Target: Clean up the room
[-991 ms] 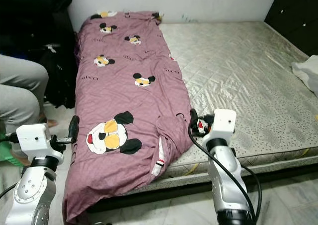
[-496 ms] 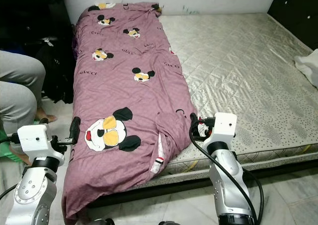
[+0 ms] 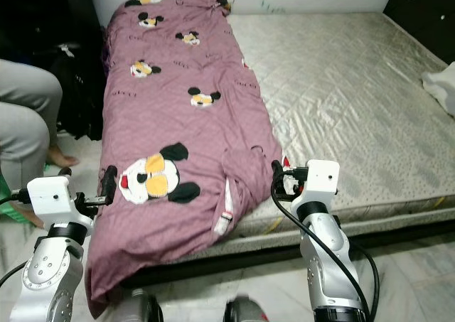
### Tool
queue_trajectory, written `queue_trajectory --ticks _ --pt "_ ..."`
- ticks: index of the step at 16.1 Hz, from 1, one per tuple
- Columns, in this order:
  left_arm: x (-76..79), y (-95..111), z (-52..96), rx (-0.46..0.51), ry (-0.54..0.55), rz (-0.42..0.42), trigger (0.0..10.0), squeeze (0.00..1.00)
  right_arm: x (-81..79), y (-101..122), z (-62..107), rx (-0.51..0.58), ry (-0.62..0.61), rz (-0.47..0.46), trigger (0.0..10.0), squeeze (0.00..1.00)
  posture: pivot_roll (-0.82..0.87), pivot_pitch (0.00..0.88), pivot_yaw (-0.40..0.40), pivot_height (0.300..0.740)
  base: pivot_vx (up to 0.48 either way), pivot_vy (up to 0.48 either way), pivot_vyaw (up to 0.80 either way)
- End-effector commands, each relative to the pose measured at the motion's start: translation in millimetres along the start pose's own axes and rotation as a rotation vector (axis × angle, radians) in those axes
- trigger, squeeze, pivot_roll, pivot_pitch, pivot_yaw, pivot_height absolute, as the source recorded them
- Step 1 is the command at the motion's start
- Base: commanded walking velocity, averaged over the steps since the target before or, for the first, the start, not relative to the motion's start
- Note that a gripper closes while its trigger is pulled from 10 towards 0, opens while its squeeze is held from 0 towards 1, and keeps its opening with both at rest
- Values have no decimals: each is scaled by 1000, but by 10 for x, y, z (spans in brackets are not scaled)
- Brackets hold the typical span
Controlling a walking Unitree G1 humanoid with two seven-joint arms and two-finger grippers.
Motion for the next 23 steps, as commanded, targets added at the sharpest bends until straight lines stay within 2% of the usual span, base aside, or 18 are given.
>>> queue_trajectory --ticks 1,3,8,12,18,23 --pt "2 2 4 -6 2 0 10000 0 -8 10 11 -5 6 7 10000 0 -69 157 -45 610 0 0 0" --pt "2 10 -6 -4 5 0 10000 0 -13 10 2 -4 7 7 10000 0 -69 162 -45 592 0 0 0" --pt "5 26 -27 -2 18 4 10000 0 -126 19 -17 0 71 58 10000 0 -71 163 -49 592 0 0 0" --pt "12 37 -37 3 15 5 10000 0 -124 20 -31 0 75 52 10000 0 -72 161 -49 592 0 0 0" --pt "30 48 -57 7 5 -2 10000 0 -134 16 -44 -2 80 54 10000 0 -74 159 -48 528 0 0 0" --pt "33 64 -61 17 0 -6 10000 0 -132 6 -45 -5 78 51 10000 0 -74 163 -48 524 0 0 0"
Point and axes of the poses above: a point about 5 cm out from each wrist's last joint towards the gripper, its own z axis pointing back from the gripper into the wrist, its own y axis along the axis of the wrist's last joint, x = y × z, the point moved 3 cm from there along -z, pointing out of the wrist towards the gripper, and after that the axes turned 10 degrees about -z, right-handed, at the moved point
